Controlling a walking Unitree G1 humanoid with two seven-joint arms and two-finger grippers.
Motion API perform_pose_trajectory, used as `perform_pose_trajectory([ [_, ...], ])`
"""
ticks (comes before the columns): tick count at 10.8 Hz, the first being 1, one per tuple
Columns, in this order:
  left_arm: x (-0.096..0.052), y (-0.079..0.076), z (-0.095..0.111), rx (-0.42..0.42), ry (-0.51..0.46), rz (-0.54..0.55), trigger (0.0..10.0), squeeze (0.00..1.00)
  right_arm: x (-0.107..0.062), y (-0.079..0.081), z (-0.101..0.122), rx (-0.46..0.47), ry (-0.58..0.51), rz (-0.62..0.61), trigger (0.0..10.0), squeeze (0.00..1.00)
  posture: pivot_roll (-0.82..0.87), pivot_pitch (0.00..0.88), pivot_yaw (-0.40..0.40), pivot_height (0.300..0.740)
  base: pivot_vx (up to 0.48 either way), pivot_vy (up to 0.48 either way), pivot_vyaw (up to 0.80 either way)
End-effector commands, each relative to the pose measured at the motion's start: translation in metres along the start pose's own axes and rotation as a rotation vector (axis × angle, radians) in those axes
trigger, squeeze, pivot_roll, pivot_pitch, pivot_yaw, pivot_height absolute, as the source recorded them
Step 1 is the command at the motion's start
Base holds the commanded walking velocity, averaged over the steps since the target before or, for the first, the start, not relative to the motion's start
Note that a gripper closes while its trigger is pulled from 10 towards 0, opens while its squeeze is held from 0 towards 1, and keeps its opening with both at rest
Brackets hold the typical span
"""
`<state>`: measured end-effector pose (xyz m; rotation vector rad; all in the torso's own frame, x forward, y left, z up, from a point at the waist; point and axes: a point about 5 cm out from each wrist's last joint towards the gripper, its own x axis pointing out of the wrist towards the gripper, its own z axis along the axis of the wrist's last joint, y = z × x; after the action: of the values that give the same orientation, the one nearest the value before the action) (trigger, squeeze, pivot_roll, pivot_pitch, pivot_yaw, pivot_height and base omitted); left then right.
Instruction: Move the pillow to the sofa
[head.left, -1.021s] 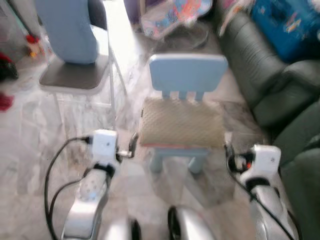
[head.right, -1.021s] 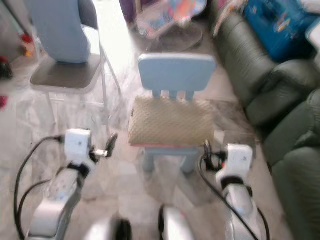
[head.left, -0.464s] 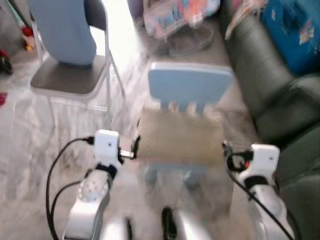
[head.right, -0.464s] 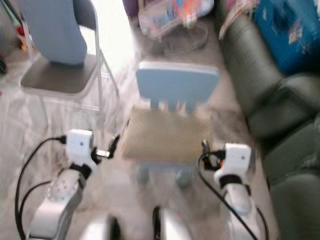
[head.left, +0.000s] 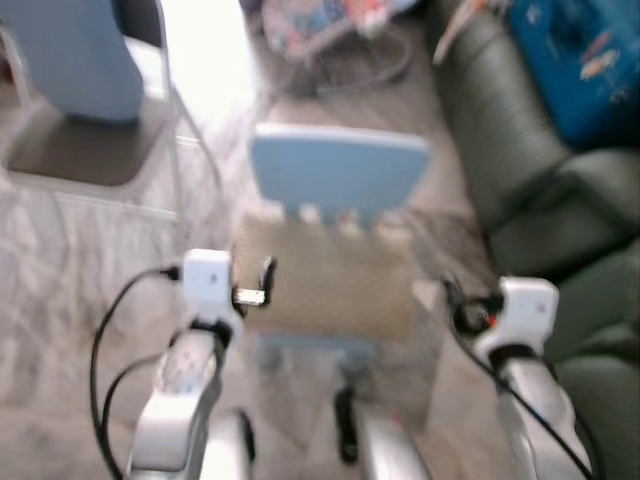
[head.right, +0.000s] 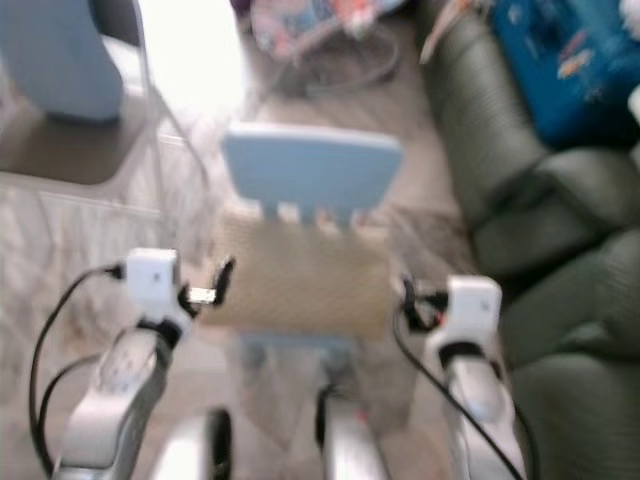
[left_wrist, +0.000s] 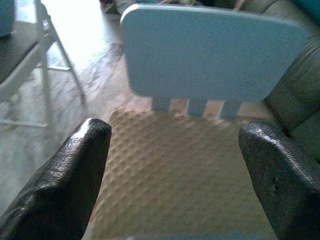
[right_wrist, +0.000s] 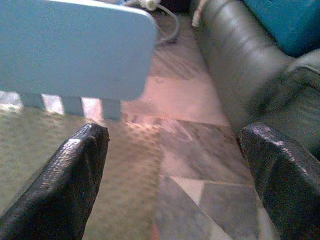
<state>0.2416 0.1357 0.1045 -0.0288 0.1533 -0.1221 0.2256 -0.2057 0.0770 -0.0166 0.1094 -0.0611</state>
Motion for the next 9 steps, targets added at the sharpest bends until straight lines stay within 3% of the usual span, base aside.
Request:
perform_pose_trajectory([
  [1, -0.005, 0.007, -0.004, 0.001, 0.02, 0.027, 10.0, 0.0, -0.003, 0.002, -0.005, 0.012, 0.026, 0.005, 10.0, 0.0, -0.02, 0.264, -0.067, 0.74, 0.0, 0.0, 0.0],
  [2, -0.007, 0.009, -0.001, 0.041, -0.019, 0.009, 10.0, 0.0, -0.002, 0.004, -0.005, 0.019, 0.022, 0.007, 10.0, 0.0, -0.02, 0.253, -0.058, 0.74, 0.0, 0.0, 0.0],
  [5, -0.005, 0.018, 0.008, 0.097, -0.031, 0.089, 10.0, 0.0, 0.005, 0.002, -0.003, 0.036, 0.004, 0.0, 10.0, 0.0, 0.0, 0.231, -0.037, 0.74, 0.0, 0.0, 0.0],
  [7, 0.003, 0.015, 0.018, 0.131, -0.077, 0.042, 10.0, 0.0, 0.019, 0.007, 0.003, 0.039, -0.027, 0.013, 10.0, 0.0, 0.01, 0.202, -0.034, 0.74, 0.0, 0.0, 0.0],
  [9, 0.012, 0.029, 0.011, 0.202, -0.085, 0.09, 10.0, 0.0, 0.027, 0.012, 0.014, 0.048, -0.078, 0.011, 10.0, 0.0, 0.0, 0.164, -0.051, 0.74, 0.0, 0.0, 0.0],
])
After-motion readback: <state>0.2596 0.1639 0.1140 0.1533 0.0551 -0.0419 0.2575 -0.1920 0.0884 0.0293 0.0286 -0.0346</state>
